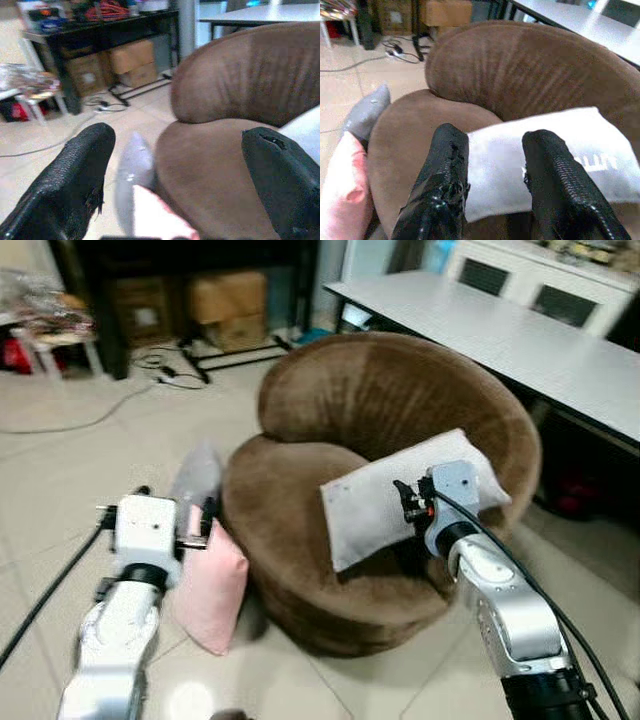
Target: Move the pillow to the sofa from floor
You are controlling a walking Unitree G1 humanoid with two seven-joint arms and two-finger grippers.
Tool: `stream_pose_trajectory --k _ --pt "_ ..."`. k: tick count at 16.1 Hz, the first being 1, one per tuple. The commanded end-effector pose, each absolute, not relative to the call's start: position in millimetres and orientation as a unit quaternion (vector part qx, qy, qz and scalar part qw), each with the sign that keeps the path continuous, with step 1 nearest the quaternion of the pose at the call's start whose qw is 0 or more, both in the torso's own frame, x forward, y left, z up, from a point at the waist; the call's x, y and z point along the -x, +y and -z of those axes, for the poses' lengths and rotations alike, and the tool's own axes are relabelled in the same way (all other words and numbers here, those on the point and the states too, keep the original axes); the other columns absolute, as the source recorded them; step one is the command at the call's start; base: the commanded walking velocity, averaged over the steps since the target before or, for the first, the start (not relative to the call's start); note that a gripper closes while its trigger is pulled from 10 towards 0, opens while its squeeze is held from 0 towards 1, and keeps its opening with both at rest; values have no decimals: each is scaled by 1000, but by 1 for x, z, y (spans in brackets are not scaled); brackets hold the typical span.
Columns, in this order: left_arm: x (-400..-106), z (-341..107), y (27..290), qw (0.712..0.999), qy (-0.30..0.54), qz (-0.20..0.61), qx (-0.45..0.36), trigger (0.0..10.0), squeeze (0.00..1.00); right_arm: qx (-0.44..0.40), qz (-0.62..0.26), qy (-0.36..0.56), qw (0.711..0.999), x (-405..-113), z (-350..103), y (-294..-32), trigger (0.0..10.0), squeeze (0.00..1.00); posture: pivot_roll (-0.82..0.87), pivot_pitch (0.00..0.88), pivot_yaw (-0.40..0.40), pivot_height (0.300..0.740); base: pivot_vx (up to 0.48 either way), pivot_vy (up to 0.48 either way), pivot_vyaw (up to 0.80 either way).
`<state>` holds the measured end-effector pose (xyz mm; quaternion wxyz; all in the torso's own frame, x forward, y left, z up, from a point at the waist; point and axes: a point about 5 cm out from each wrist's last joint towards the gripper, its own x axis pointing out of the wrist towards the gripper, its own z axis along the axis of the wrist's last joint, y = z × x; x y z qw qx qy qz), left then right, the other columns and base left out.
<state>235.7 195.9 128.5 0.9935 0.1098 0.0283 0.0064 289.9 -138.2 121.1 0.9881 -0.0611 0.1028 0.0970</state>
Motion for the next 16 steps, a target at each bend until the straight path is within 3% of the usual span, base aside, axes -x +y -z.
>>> stream_pose_trajectory --k 1,16 --pt "-238 -133 195 993 21 -8 -112 10000 0 61 -89 102 989 -292 -124 -144 10000 0 -7 0 -108 740 0 352 0" --pt "-246 -137 197 994 16 -17 -109 10000 0 42 -68 101 992 -298 -127 -146 10000 0 -25 0 -98 740 0 349 0"
